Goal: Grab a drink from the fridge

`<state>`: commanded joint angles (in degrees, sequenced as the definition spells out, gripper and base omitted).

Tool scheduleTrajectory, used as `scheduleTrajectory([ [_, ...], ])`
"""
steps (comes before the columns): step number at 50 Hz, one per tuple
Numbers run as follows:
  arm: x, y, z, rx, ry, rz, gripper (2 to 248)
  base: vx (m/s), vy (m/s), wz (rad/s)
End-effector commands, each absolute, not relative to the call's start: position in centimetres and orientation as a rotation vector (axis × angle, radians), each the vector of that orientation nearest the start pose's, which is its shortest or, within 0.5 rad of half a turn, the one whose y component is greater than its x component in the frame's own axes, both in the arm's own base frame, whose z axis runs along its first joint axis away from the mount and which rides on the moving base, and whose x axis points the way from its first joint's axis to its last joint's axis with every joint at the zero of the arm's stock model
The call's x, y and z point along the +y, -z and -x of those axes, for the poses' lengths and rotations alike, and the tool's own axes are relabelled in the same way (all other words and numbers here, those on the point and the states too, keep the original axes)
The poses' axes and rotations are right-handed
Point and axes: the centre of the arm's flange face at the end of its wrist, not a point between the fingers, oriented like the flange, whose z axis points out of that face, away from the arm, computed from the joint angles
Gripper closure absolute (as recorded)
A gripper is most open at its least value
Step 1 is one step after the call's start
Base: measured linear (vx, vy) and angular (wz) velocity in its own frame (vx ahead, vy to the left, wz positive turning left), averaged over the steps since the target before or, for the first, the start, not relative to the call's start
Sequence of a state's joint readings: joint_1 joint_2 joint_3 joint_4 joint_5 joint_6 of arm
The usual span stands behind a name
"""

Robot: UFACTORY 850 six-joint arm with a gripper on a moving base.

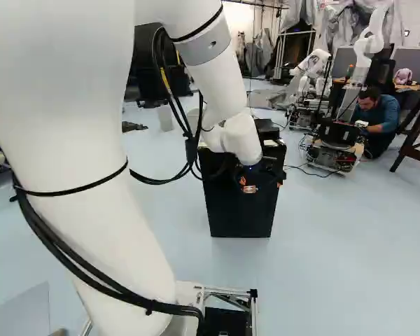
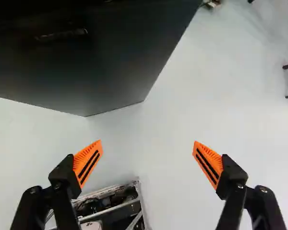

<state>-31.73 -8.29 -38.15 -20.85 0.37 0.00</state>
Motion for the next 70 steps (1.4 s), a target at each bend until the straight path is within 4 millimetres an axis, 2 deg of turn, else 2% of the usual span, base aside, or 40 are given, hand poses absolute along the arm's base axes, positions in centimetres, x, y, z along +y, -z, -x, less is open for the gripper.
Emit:
scheduleTrajectory([
  [13, -21.7, -36.8, -38.5, 0.233, 0.959, 3.209, 3, 0.000, 0.000, 0.000],
  [36, -21.3, -35.4, -40.7, 0.175, 1.239, 3.100, 3, 0.000, 0.000, 0.000],
  [70, -16.5, -32.8, -41.2, 0.027, 1.361, 2.979, 3, 0.000, 0.000, 0.000],
])
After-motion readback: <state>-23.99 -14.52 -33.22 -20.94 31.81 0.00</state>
